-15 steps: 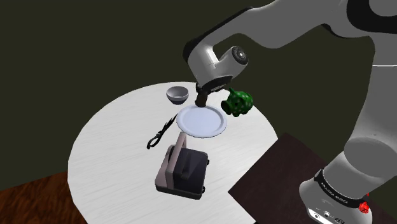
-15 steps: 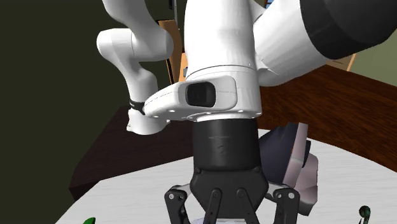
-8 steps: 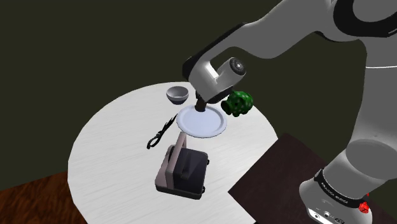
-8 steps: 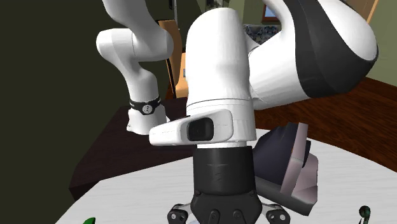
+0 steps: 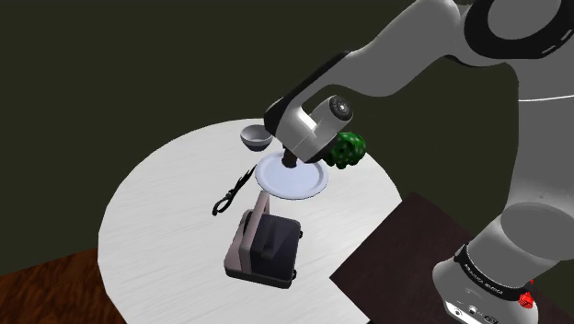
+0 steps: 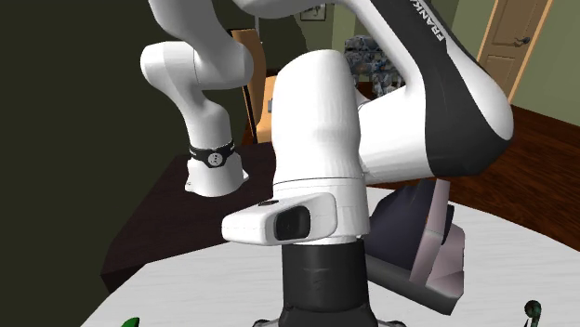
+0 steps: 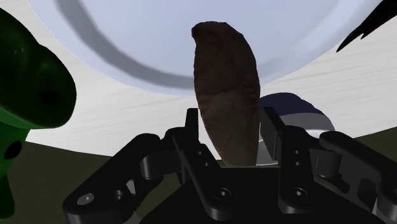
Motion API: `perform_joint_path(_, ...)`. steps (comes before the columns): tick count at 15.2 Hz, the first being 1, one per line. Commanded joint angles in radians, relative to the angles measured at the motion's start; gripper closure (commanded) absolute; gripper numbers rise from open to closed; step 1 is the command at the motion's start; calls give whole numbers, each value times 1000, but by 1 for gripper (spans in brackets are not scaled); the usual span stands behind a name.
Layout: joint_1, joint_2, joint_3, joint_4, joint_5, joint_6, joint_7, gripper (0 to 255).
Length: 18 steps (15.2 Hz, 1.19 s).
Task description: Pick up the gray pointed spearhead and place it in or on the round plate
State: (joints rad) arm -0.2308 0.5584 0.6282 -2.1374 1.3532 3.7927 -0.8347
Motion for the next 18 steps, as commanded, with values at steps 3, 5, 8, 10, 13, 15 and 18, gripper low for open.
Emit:
perform_joint_path(3, 0, 11, 1, -5, -3, -4, 5, 255)
perform_joint_path(5, -1, 11, 2, -5, -4, -3, 5, 255)
perform_joint_path(8, 3, 14, 2, 0, 0, -1, 3, 0)
perform_joint_path(10, 4, 15, 2, 0, 0, 0, 3, 0)
perform_joint_path(13, -12, -65, 32, -53, 61, -13, -19, 0)
perform_joint_path(15, -23, -134, 60, -89, 132, -24, -53, 0)
perform_joint_path(18, -23, -134, 60, -89, 131, -24, -53, 0)
